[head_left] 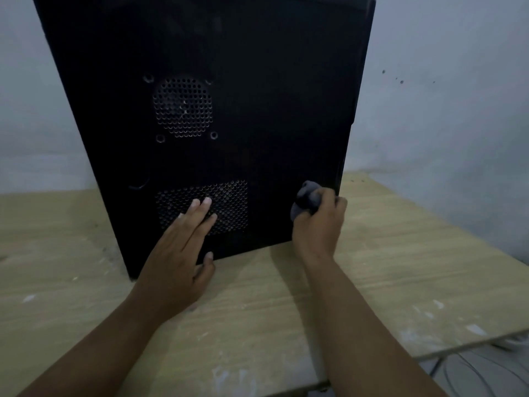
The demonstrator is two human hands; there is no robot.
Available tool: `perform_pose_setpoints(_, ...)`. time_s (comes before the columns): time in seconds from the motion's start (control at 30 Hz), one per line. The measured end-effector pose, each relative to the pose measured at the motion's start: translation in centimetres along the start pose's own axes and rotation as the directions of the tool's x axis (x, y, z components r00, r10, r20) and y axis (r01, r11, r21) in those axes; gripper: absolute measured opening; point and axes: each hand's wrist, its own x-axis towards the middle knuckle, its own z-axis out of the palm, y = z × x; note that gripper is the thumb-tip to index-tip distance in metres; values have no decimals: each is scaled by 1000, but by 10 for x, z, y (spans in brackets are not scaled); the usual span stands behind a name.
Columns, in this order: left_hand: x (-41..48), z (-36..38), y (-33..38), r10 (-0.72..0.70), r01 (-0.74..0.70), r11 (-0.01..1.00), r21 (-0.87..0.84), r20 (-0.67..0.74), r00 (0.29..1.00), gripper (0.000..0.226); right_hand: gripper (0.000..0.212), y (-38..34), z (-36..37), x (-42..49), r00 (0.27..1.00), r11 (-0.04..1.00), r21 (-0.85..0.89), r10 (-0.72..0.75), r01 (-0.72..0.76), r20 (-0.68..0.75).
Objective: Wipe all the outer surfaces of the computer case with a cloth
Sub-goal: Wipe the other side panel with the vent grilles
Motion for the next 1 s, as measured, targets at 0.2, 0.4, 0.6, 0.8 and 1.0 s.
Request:
perform_pose_setpoints(0.2,0,2,-2,1,-1,1000,-4,1,1000,58,35,5,-7,24,968,962,218,201,-166,-148)
perform_pose_setpoints(0.4,0,3,0,2,-2,1000,-5,2,1000,58,38,15,-8,21,912,903,145,410,-404,-14)
perform_pose_setpoints(0.6,0,1,1,-2,2,1000,-3,0,1000,58,9,5,-10,23,952,937,227,291,-265,-90)
perform_pose_setpoints(0.8,1,1,0,2,-2,1000,1,-3,1000,58,28,18,-9,20,878,845,297,477,-445,-41)
perform_pose_setpoints(1.0,1,1,2,-11,11,1000,-6,13,1000,58,5,-9,-9,32,936,744,602,352,-291,17)
